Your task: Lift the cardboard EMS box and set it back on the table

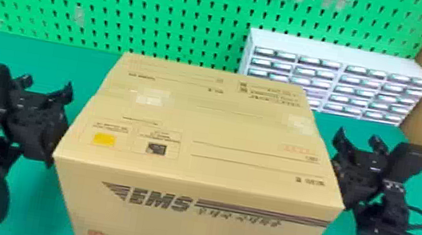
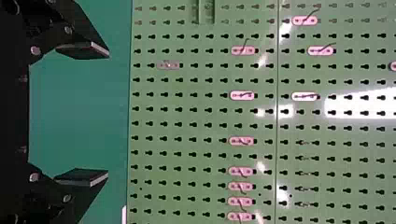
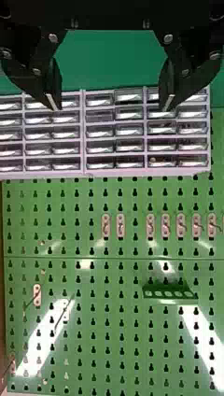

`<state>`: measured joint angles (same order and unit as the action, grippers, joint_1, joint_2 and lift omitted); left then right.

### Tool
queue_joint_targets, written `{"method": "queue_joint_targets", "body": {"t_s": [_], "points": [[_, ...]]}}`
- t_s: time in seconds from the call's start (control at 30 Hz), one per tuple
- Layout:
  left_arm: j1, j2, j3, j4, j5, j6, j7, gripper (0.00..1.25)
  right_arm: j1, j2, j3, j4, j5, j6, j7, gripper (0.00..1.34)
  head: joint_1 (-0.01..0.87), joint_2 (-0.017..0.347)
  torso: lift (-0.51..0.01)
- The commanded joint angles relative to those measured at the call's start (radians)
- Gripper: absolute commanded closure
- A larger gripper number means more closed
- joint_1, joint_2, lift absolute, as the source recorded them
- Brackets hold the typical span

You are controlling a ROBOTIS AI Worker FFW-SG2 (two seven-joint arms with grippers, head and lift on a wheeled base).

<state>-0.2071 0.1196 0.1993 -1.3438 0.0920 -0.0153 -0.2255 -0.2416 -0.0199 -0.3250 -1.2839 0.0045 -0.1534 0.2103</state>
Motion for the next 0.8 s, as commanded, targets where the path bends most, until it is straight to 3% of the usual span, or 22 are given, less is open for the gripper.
{"method": "queue_joint_targets", "body": {"t_s": [0.0, 0.77], "points": [[0.0, 0.0, 0.0, 0.0, 0.0, 0.0, 0.0, 0.39, 0.001, 0.0, 0.001, 0.0, 0.002, 0.0, -0.002, 0.57, 0.678, -0.017, -0.091], [-0.018, -0.002, -0.037, 0.015, 0.008, 0.0, 0.0, 0.39, -0.018, 0.021, 0.046, 0.0, 0.023, 0.003, -0.068, 0.57, 0.678, -0.017, -0.091]]}}
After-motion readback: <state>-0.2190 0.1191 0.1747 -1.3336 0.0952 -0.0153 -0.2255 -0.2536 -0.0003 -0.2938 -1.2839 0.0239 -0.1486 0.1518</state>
